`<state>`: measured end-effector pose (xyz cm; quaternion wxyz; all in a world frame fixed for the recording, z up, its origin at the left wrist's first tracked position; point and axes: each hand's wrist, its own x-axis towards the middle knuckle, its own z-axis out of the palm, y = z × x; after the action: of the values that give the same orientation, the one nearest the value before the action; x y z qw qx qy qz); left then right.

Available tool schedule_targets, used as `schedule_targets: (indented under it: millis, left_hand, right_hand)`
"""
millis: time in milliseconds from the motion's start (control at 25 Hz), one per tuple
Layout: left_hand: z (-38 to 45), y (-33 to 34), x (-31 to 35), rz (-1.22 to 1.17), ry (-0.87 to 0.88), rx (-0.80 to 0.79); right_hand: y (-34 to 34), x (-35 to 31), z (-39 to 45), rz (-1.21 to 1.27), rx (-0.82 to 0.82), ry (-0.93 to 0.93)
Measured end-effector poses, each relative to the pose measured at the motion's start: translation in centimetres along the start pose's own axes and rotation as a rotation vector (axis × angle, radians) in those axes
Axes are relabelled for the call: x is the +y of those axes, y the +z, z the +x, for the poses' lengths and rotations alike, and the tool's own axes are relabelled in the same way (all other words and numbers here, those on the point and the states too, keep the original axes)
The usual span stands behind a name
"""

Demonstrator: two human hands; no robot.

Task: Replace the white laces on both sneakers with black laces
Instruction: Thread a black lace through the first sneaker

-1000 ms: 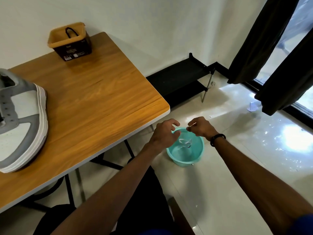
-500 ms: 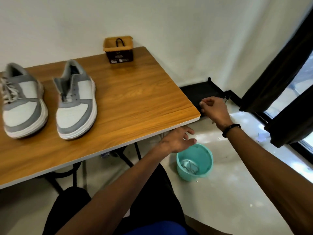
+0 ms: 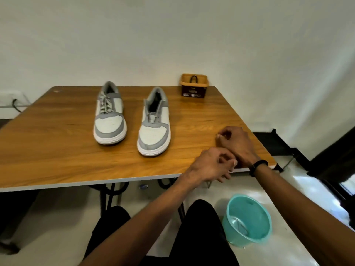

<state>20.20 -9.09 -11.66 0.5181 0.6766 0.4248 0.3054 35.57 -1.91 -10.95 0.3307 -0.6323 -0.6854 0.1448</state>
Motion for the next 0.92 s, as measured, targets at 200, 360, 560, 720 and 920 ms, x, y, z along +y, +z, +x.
schedule_targets:
  millis: [200, 360, 560, 720, 920]
  left_hand:
    - [-2.7, -7.9, -2.9, 0.227, 0.130, 0.438]
    - [-7.1, -11.5, -3.8, 0.474, 0.372, 0.734]
    - [-6.5, -17.2, -6.6, 0.255, 0.150, 1.030]
    - [-2.8, -18.8, -7.9, 0.278, 0.046, 0.793]
    - [1.6, -20.7, -7.2, 0.102, 0.020, 0.781]
  right_hand:
    - [5.2, -5.4, 0.3, 0.119, -0.064, -0.064]
    - [9.3, -8.7, 0.6, 0.323, -0.074, -0.085]
    - [13.0, -11.8, 1.6, 0.314, -0.158, -0.048]
    - [12.9, -12.2, 3.3, 0.314, -0.145, -0.098]
    - [12.0, -11.5, 6.8, 0.399, -0.122, -0.059]
